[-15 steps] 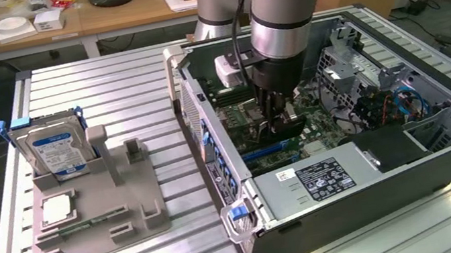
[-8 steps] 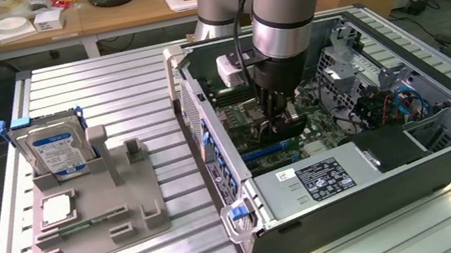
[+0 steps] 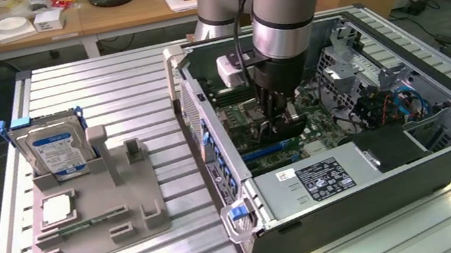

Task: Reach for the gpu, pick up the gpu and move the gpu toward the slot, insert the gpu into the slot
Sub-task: 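Insert the gpu into the slot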

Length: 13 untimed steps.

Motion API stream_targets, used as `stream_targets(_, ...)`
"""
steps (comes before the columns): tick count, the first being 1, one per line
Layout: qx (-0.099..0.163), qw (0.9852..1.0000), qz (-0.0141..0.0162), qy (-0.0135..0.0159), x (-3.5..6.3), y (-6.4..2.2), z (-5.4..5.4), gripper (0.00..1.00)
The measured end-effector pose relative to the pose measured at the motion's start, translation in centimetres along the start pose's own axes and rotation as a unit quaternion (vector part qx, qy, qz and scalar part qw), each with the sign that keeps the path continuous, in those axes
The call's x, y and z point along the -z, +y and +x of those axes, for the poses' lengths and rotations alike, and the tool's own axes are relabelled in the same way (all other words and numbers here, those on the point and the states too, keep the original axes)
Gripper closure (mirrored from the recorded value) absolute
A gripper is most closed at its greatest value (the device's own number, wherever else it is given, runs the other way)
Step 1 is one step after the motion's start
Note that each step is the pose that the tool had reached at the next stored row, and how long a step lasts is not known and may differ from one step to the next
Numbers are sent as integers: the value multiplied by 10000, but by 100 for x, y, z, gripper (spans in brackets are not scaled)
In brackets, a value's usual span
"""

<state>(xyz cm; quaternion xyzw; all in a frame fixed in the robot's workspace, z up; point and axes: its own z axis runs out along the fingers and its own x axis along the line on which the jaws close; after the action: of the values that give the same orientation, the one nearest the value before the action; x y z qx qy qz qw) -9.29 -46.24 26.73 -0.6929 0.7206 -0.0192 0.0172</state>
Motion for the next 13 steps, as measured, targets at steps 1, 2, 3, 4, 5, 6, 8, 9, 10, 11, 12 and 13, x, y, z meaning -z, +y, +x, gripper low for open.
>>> stream_targets(1, 0, 10000, 2, -1, -1, 0, -1, 74)
stream_targets(2, 0, 10000, 4, -1, -1, 0, -1, 74)
stream_targets(3, 0, 10000, 4, -1, -1, 0, -1, 74)
stream_targets(4, 0, 10000, 4, -1, 0, 0, -2, 74)
stream_targets(5, 0, 10000, 4, -1, 0, 0, -2, 74)
stream_targets(6, -1, 10000, 5, -1, -1, -3, -4, 74)
stream_targets(8, 0, 10000, 6, -1, -1, -18, -7, 74)
stream_targets(9, 0, 10000, 6, -1, -1, -23, -7, 74)
stream_targets(10, 0, 10000, 7, -1, -2, -26, -8, 74)
stream_targets(11, 0, 10000, 8, -1, -2, -26, -8, 74)
stream_targets(12, 0, 10000, 13, -1, -2, -26, -8, 74)
stream_targets(13, -1, 10000, 31, -1, -1, -26, -11, 74)
